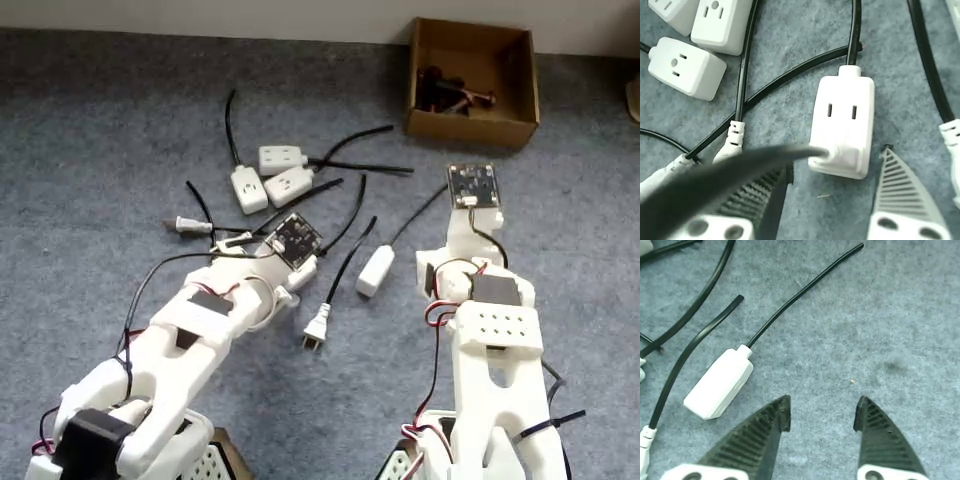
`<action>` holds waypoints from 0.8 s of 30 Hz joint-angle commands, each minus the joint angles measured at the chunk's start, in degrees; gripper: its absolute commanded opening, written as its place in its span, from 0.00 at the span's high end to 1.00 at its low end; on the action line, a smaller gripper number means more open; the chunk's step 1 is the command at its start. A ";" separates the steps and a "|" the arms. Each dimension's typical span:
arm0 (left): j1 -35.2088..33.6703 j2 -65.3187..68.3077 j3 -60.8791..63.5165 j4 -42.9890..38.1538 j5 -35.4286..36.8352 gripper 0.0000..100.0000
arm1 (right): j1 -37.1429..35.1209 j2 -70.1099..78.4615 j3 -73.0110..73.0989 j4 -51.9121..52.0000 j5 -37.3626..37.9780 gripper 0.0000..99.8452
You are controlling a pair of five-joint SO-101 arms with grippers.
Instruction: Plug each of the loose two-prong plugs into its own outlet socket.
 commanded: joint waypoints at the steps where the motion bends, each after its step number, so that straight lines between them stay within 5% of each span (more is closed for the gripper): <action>1: -0.84 1.10 -4.09 -1.23 -0.70 0.76 | -0.31 -0.84 -0.57 -1.27 0.79 0.80; 24: -1.01 4.09 -6.29 -1.05 3.34 0.99 | -0.31 -0.84 -0.48 -1.27 0.79 0.80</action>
